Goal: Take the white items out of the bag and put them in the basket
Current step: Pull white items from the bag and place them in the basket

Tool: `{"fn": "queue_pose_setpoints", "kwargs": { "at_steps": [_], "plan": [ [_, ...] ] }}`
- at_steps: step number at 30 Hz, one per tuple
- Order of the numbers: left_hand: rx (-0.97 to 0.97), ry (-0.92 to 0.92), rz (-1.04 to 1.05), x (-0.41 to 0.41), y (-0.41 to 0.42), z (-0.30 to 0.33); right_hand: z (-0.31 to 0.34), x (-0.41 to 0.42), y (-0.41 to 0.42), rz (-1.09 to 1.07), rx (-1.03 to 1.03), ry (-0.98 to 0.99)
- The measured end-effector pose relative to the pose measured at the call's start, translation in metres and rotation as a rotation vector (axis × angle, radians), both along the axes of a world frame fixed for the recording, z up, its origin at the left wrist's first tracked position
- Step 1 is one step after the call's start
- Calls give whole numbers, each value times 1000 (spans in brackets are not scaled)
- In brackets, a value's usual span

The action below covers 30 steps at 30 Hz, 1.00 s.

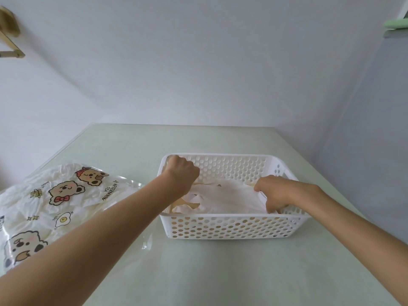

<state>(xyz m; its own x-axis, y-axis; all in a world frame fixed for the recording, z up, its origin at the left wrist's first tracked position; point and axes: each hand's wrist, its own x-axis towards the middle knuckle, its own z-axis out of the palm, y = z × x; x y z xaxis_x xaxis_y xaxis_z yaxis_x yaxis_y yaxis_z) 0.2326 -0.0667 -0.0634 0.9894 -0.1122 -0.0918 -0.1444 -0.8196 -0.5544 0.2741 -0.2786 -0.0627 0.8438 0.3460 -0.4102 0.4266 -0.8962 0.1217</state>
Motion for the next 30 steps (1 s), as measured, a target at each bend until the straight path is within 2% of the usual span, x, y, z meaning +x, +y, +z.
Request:
{"fn": "queue_pose_setpoints", "kwargs": {
  "at_steps": [4,7,11,15,17,19,22,26,30],
  "plan": [
    [126,-14,-54,-4,-9,6,-2,-1,7,36,-62,7],
    [110,-29,-82,-6,-12,6,1,-1,10,45,-125,-20],
    [-86,-63,-66,-8,2,18,2,-4,7,101,-128,-98],
    [-441,253,-100,-14,14,25,19,1,-6,126,63,-166],
    [-429,303,-126,-16,13,22,25,5,-6,152,238,-192],
    [-383,318,-120,-13,11,14,21,5,1,175,343,-34],
    [-329,353,-57,-12,10,4,3,2,10,174,225,131],
    [-271,368,46,-14,8,3,1,4,12,139,104,103],
    [-319,357,100,-15,4,20,0,6,13,118,99,111]
  ]
}}
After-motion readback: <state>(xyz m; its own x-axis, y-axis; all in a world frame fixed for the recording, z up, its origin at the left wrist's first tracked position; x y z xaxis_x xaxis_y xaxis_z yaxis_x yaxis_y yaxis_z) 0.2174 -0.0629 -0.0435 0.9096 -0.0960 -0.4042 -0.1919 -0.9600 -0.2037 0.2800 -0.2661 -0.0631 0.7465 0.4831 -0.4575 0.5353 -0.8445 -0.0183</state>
